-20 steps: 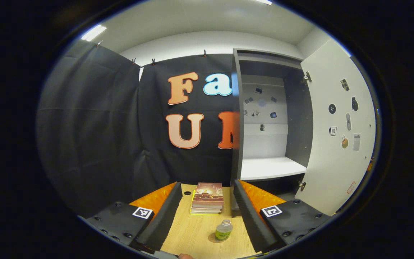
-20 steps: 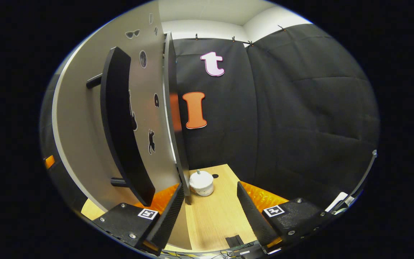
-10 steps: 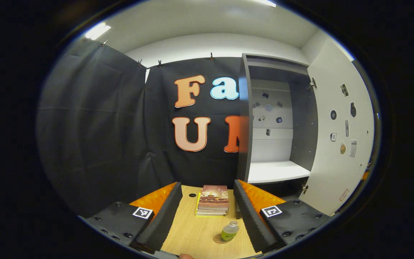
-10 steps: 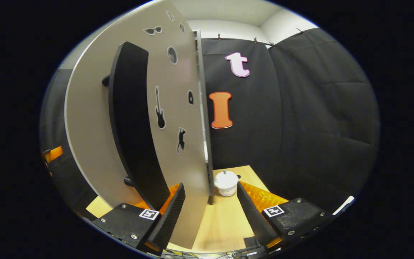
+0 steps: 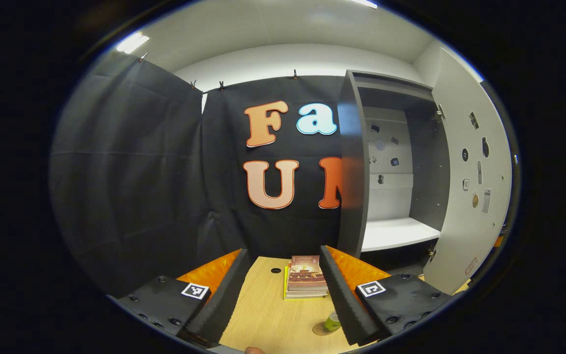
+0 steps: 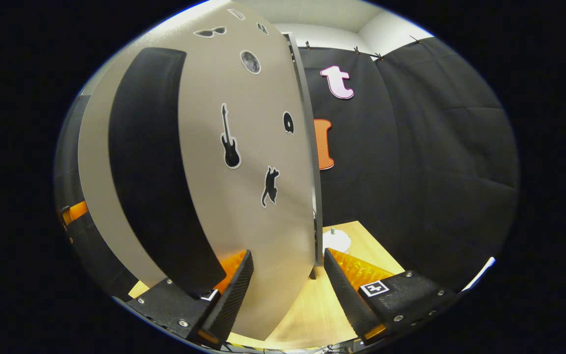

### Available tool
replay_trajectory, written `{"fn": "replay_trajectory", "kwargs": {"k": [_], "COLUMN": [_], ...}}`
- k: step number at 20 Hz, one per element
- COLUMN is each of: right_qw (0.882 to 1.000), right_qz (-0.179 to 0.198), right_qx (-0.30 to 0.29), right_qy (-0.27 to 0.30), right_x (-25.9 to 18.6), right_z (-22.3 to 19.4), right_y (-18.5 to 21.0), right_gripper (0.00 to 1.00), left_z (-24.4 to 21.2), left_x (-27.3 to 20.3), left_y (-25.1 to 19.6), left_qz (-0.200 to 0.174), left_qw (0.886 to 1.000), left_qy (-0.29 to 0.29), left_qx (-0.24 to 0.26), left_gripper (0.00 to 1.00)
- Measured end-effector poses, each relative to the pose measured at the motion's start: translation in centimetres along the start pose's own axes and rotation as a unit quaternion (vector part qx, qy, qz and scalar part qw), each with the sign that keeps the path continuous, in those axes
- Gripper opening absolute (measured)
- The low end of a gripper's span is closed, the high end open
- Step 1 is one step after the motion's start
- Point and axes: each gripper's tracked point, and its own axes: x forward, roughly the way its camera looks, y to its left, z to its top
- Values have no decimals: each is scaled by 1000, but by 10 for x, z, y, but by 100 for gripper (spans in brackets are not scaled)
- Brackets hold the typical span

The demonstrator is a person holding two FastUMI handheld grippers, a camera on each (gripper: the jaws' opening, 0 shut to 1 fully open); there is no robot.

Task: Open the cabinet door with the right hand, grasp the bottle in the cabinet with the left hand and place it on the coaster, then close the cabinet door with the right hand.

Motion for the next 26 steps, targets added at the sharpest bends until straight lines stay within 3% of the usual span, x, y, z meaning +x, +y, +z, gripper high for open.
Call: {"fn": "replay_trajectory", "kwargs": {"k": [5, 6, 9, 10, 12, 13, 26], "right_qw": [1000, 1000, 1000, 1000, 1000, 1000, 1000], "right_qz": [-3, -1, 10, 15, 20, 21, -1], "right_qx": [0, 1, 7, 8, 8, 8, 5], "right_qy": [-4, -3, -3, -3, -1, 0, -13], "right_x": [11, 12, 18, 20, 23, 27, 50], "right_z": [-1, -1, -3, -4, -8, -10, -12], "right_y": [20, 24, 38, 45, 54, 58, 70], "right_gripper": [99, 90, 90, 99, 99, 93, 93], "left_z": [-1, -2, -4, -5, -10, -11, -28], "left_x": [24, 28, 41, 45, 49, 52, 78], "left_y": [23, 27, 45, 51, 66, 73, 143], "left_qz": [-7, -8, -8, -7, -1, 2, 28], "left_qw": [1000, 1000, 1000, 1000, 1000, 1000, 1000], "left_qy": [-3, -3, -4, -3, -1, 0, 6], "left_qx": [7, 7, 4, 4, 7, 9, 11], "left_gripper": [94, 94, 94, 94, 94, 94, 94]}}
